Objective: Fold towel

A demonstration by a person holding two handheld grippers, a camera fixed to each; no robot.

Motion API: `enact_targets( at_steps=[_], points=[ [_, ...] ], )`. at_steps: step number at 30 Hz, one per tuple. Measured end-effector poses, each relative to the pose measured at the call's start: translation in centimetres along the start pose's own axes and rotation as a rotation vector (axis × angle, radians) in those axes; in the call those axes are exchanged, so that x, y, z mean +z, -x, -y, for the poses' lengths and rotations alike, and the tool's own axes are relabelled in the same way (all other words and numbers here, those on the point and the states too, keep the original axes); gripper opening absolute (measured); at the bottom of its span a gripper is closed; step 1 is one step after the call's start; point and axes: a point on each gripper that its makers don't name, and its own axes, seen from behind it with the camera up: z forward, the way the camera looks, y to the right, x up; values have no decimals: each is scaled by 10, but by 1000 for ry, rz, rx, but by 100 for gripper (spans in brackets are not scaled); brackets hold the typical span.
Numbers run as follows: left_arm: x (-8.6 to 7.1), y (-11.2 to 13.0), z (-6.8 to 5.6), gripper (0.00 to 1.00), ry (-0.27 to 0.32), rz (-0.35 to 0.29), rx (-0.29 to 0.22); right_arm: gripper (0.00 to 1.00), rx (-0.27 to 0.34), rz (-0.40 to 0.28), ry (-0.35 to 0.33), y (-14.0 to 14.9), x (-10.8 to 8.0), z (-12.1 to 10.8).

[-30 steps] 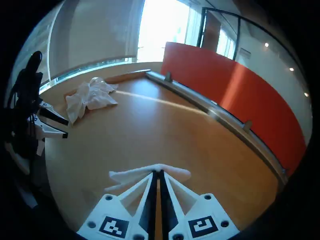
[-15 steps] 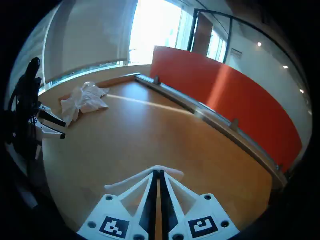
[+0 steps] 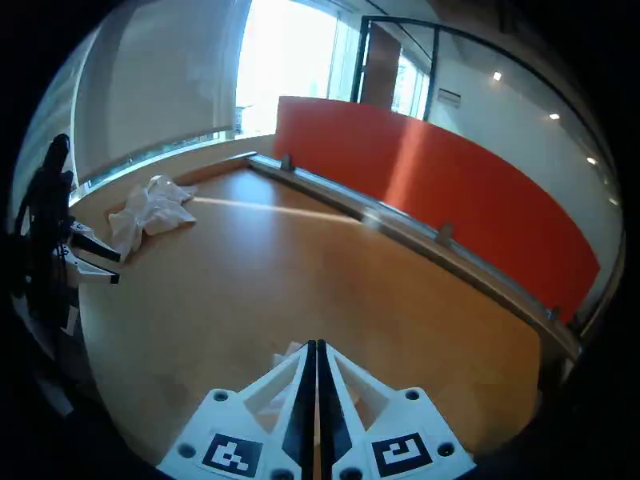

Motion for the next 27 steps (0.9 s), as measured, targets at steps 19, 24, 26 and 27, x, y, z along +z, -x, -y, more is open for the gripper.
enact_targets(
  at_steps=[19,24,26,27],
  points=[
    [-5,6,5,89,-20,10,-10,59,-16,65,47,36,10,-27],
    [-6,7,8,89,-26,14,-14,59,-8,72,38,45,18,-26],
    [-6,8,9,89,-29,15,-15,59,-10,80,34,49,21,-26],
    [-6,8,9,89,-30,16,-16,59,-12,85,32,51,23,-27]
  ],
)
